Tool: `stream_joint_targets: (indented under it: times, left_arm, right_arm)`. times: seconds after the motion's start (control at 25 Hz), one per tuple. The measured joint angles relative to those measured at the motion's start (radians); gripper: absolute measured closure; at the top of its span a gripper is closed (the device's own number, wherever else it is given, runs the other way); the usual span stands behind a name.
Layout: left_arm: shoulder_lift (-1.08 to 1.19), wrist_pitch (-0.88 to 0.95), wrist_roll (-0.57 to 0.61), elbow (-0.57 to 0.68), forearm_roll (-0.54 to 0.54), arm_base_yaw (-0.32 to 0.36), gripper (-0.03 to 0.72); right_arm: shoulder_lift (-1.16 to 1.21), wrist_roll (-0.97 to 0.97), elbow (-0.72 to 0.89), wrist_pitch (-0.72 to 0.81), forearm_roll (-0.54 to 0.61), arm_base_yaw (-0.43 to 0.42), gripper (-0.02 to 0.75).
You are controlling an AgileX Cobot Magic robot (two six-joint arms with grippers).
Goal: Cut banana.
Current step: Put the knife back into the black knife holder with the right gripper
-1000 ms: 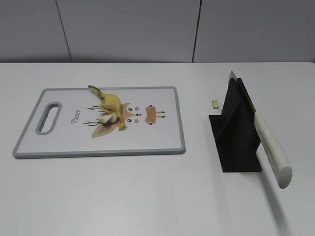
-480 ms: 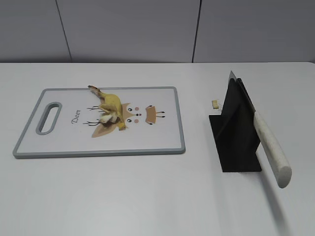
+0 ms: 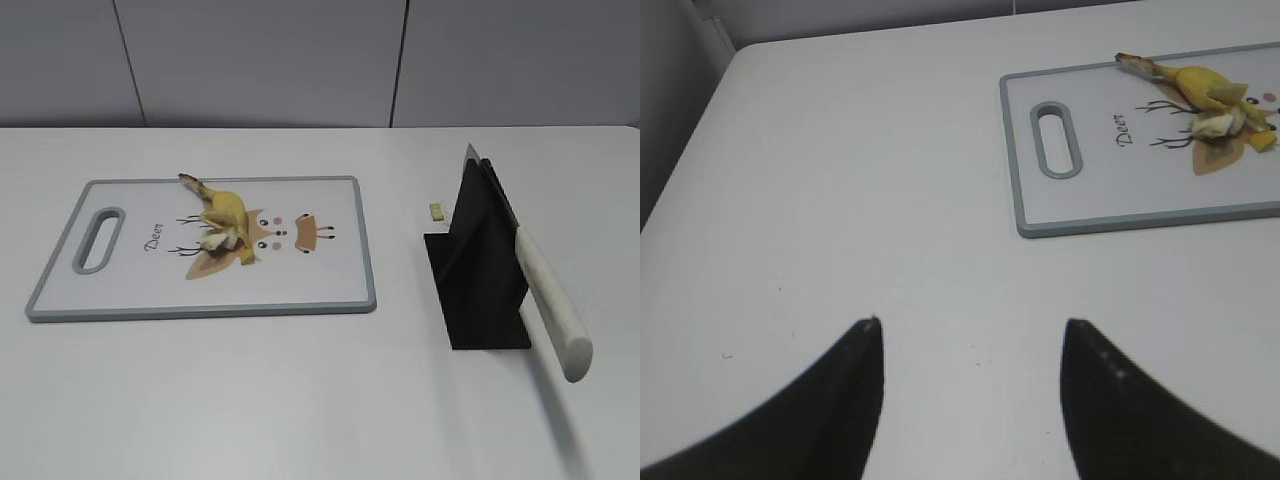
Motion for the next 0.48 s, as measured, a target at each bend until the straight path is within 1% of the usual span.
stream_joint_targets:
  times: [0.08, 0.16, 0.4, 0.48]
  left_arm:
    - [0.0, 0.0, 0.0, 0.0, 0.0, 0.0, 0.151]
    - [0.0, 0.0, 0.0, 0.0, 0.0, 0.0, 0.151]
    - [0.0, 0.0, 0.0, 0.0, 0.0, 0.0, 0.151]
    - [0.0, 0.0, 0.0, 0.0, 0.0, 0.0, 0.151]
  right_arm:
    - [0.0, 0.0, 0.0, 0.0, 0.008, -0.025, 0.306]
    - [0.0, 0.0, 0.0, 0.0, 0.012, -0.071, 0.311]
    - [0.0, 0.0, 0.0, 0.0, 0.016, -0.265, 0.314]
    - [0.0, 0.0, 0.0, 0.0, 0.018, -0.318, 0.314]
